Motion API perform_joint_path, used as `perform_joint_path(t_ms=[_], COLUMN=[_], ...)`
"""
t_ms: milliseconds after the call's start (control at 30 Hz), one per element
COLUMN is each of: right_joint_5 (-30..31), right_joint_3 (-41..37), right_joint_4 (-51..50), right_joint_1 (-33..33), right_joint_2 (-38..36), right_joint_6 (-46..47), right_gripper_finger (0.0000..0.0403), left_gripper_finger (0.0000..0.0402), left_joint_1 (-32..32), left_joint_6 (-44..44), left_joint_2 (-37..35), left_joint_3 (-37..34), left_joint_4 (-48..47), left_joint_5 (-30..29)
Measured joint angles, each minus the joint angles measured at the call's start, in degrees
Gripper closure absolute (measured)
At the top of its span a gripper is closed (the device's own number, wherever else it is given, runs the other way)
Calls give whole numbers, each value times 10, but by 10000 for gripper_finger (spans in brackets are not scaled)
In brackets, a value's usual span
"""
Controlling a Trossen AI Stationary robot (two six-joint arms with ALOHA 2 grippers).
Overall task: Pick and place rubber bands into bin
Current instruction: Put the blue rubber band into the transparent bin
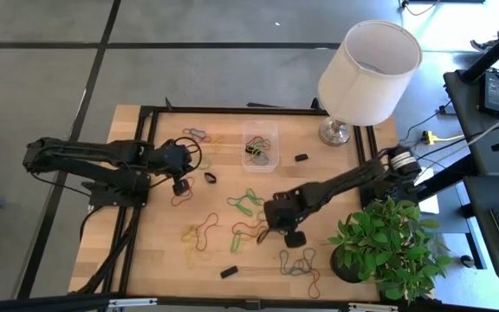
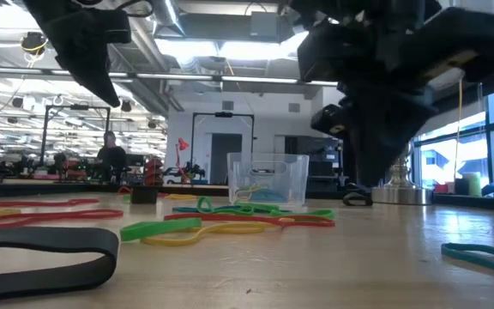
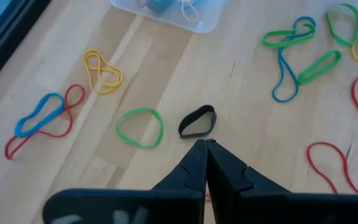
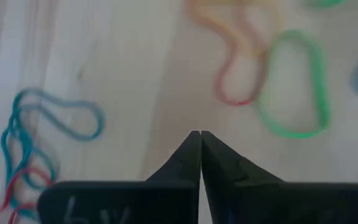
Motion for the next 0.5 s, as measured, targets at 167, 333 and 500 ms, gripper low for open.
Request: perform_joint_path(t_ms=[167,333,500], right_joint_5=[0,0,24], right_joint_3=[65,95,96], right_joint_4=[-71,-71,-58], right_joint_1=[34,74,113], right_joint_2=[34,49,68], right_joint_6=[-46,-109,-141], right_gripper_finger=[346,311,284], left_gripper_finger=[399,400,398], left_joint_1=[0,0,0], left_joint_6=[4,-12,-39], left_joint_2=[-15,-20,-21], left_joint_3=[0,0,0], left_joint_4=[-9,-20,-20], left_joint_5=[0,0,0])
